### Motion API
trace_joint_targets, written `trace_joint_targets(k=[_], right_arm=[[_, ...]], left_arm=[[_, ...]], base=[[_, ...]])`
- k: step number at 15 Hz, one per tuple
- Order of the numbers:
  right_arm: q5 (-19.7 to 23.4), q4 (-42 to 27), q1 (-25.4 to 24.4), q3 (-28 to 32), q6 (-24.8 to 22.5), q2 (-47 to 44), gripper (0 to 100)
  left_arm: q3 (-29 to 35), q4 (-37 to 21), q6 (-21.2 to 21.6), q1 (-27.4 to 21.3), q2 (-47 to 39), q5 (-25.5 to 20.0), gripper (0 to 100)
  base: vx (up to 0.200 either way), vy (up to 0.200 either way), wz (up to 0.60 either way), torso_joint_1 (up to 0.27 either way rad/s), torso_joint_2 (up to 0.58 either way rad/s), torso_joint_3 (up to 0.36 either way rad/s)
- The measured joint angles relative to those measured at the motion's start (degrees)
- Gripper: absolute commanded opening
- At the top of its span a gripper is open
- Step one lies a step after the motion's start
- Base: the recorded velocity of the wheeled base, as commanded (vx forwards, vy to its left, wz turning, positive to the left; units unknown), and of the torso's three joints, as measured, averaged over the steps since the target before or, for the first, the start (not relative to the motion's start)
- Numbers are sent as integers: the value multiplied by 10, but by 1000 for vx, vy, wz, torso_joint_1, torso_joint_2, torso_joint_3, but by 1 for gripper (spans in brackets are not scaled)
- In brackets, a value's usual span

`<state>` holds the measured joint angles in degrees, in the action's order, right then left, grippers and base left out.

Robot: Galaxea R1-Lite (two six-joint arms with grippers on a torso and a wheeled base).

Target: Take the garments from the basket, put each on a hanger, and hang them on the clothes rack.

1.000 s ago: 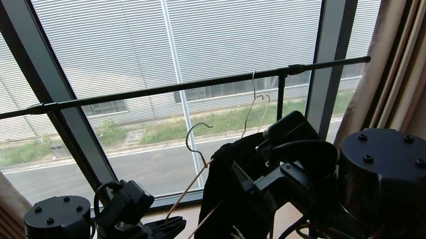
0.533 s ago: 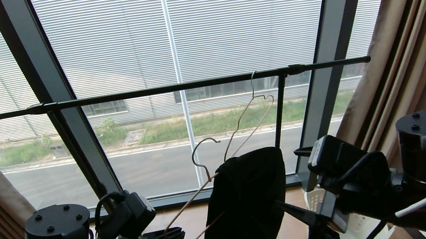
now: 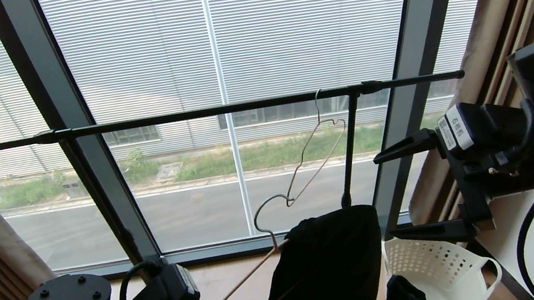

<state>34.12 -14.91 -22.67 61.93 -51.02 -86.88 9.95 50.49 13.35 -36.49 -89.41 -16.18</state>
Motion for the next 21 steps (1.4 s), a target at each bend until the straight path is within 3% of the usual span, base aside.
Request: trace_joint_targets(k=[2, 6, 9, 21], right_arm=[[24, -21, -1, 39, -4, -38, 100], [29, -166, -46, 155, -8, -111, 100], [29, -229, -78, 225, -9, -167, 100], [26, -230, -114, 264, -9, -266, 100]], left_arm=[[-1, 0, 0, -12, 4, 0, 0], [-2, 0, -1, -20, 6, 0, 0], [-2, 0, -1, -22, 10, 0, 0], [-2, 0, -2, -27, 12, 0, 0]], base=[[0, 0, 0, 0, 0, 0], [0, 0, 0, 0, 0, 0], [0, 0, 0, 0, 0, 0], [0, 0, 0, 0, 0, 0]])
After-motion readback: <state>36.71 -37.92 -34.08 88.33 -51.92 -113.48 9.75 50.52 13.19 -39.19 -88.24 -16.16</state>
